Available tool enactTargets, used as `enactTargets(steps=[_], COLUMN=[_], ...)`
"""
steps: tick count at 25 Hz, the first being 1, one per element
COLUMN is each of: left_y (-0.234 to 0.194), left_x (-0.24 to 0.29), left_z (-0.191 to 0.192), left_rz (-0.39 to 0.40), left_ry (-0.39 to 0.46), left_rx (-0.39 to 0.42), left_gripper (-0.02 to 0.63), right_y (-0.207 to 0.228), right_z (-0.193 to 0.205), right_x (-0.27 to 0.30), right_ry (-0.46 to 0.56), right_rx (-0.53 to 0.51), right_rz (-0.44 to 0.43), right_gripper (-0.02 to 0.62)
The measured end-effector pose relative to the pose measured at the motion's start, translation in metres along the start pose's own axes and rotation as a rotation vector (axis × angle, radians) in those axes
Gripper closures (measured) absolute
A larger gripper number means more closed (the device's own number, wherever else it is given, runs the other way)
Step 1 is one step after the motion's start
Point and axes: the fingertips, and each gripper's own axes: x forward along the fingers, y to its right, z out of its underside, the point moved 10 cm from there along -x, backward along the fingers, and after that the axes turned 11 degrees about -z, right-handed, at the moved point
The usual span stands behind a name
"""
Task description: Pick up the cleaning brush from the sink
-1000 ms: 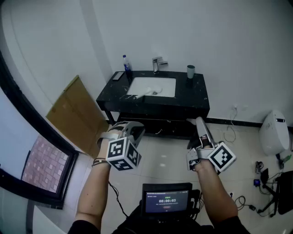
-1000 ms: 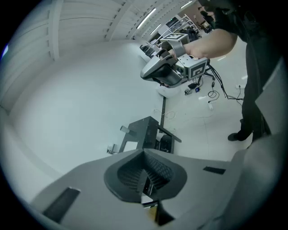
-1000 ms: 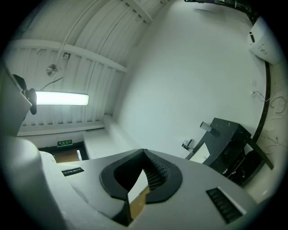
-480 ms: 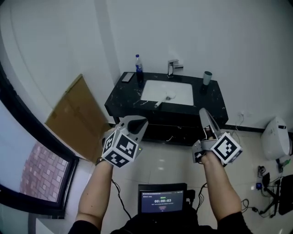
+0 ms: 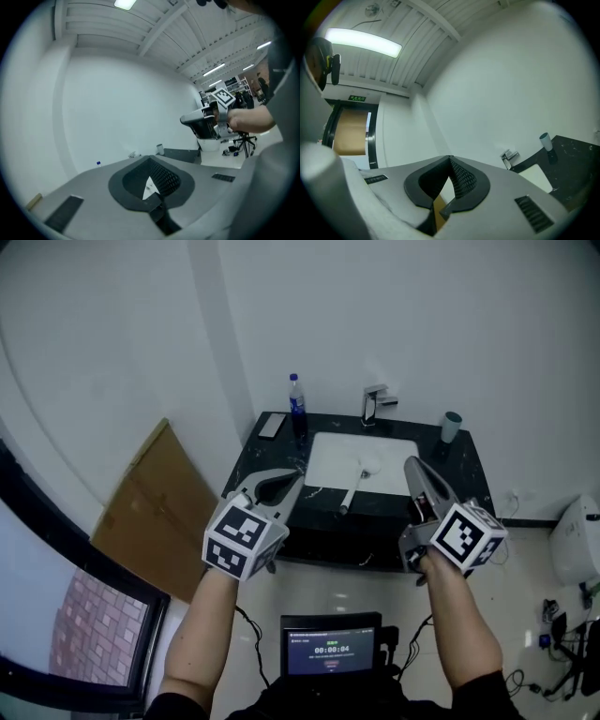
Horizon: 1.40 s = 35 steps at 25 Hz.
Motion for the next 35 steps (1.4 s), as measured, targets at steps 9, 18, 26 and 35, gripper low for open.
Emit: enactTargets(steps=[9,18,26,35], left_y=[-0.154,-0.244,-0.236,-0.249], left_x=[0.138,0.283,0.392,0.469], left_z=[0.048,0.132,0.187,0.271], left_rz=[-0.009,0.091,0.142,0.154], left_ry=[-0.014,-0.206,-0.408,-0.622], left_rx=[-0.319,-0.375,-0.441,-0.458], left_gripper=[0.617,0.617,0.617,0.617], right_y=[0.078,0.176,0.292,0.395], right_z=[0.033,0.097,0.169,0.266], right_x=[0.158,0.271,0.309,0.332], right_ry=[-0.160,-0.356,-0.658,-0.933], right_rx=[-0.092,-0.019,0.096,0.412], right_rz=[0.142,0.382,0.486,0.674], right_gripper=[0.626,0.508,0.508,0.436])
